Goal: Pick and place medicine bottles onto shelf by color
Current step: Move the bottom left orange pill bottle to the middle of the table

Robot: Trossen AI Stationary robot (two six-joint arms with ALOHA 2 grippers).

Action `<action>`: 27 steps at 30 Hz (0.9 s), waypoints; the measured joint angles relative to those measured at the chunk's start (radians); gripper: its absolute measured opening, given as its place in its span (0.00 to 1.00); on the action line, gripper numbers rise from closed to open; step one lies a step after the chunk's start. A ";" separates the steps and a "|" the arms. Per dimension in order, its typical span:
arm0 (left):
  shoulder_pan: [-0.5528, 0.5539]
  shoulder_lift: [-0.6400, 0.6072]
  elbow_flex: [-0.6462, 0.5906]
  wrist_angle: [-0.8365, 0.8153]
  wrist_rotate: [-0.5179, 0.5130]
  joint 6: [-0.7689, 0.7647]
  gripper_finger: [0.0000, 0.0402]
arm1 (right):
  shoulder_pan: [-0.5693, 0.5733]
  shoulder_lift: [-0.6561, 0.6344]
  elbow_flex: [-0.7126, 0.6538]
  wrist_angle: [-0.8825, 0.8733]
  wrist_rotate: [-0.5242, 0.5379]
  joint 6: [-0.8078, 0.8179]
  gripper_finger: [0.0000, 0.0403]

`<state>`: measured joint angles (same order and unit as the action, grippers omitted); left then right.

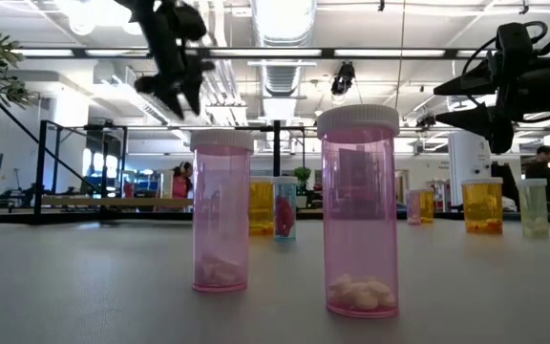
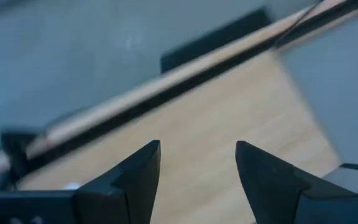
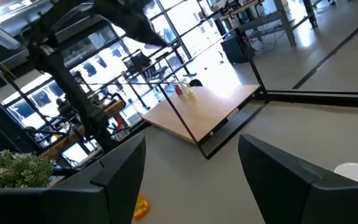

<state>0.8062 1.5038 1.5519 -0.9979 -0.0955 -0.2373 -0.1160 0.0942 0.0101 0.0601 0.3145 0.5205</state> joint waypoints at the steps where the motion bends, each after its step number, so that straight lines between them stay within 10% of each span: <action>1: -0.013 -0.023 -0.006 0.032 -0.008 0.027 0.48 | 0.000 0.000 0.000 0.000 0.000 0.000 0.61; 14: -0.252 -0.258 -0.064 0.206 -0.207 0.202 0.48 | 0.000 0.000 0.000 0.000 0.000 0.000 0.61; 27: -0.313 -0.539 -0.373 0.364 -0.199 0.133 0.48 | 0.000 0.000 0.000 0.000 0.000 0.000 0.61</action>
<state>0.4934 0.9647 1.1791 -0.6342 -0.2947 -0.1042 -0.1160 0.0944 0.0101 0.0601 0.3145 0.5205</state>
